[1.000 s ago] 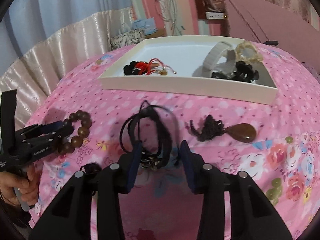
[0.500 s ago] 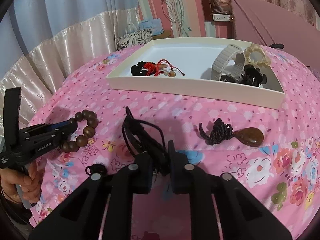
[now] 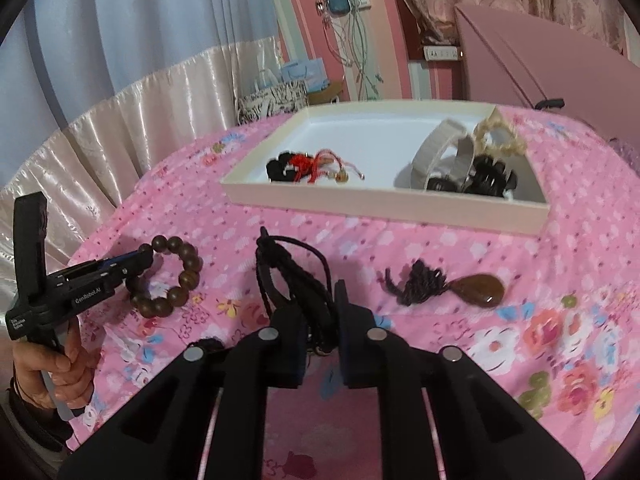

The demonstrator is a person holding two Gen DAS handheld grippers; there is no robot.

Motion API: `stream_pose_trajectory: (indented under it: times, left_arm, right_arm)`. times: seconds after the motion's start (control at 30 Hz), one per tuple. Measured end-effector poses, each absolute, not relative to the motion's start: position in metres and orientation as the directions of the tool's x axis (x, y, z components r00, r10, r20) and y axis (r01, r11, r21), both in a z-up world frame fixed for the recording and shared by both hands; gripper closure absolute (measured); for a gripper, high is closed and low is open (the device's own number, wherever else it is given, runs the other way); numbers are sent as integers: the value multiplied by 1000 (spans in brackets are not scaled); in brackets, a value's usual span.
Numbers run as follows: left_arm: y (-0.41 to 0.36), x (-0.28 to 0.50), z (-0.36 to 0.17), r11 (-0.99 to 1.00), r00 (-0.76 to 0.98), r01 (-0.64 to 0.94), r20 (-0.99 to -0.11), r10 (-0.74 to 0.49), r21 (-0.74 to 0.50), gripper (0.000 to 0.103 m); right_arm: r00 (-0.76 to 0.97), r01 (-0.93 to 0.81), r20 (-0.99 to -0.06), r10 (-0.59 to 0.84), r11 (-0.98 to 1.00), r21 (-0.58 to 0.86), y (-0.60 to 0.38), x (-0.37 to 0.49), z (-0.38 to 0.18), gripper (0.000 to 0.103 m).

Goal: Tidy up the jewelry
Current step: 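Lift and carry both bracelets over the white tray with both tools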

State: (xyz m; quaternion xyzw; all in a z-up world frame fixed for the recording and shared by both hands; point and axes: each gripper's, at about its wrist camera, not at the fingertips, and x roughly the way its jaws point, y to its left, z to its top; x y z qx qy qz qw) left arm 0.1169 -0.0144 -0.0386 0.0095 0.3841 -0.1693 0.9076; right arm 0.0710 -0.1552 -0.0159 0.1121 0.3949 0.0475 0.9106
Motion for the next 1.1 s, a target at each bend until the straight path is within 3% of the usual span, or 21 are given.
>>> stream_pose_trajectory:
  times: [0.73, 1.1]
  left_arm:
    - [-81, 153, 78, 931, 762, 356, -552, -339, -80, 86]
    - [-138, 220, 88, 923, 758, 374, -542, -362, -93, 85]
  right_arm:
    - [815, 47, -575, 71, 981, 187, -237, 94, 83, 91]
    - [819, 59, -571, 56, 982, 180, -269, 157, 98, 91]
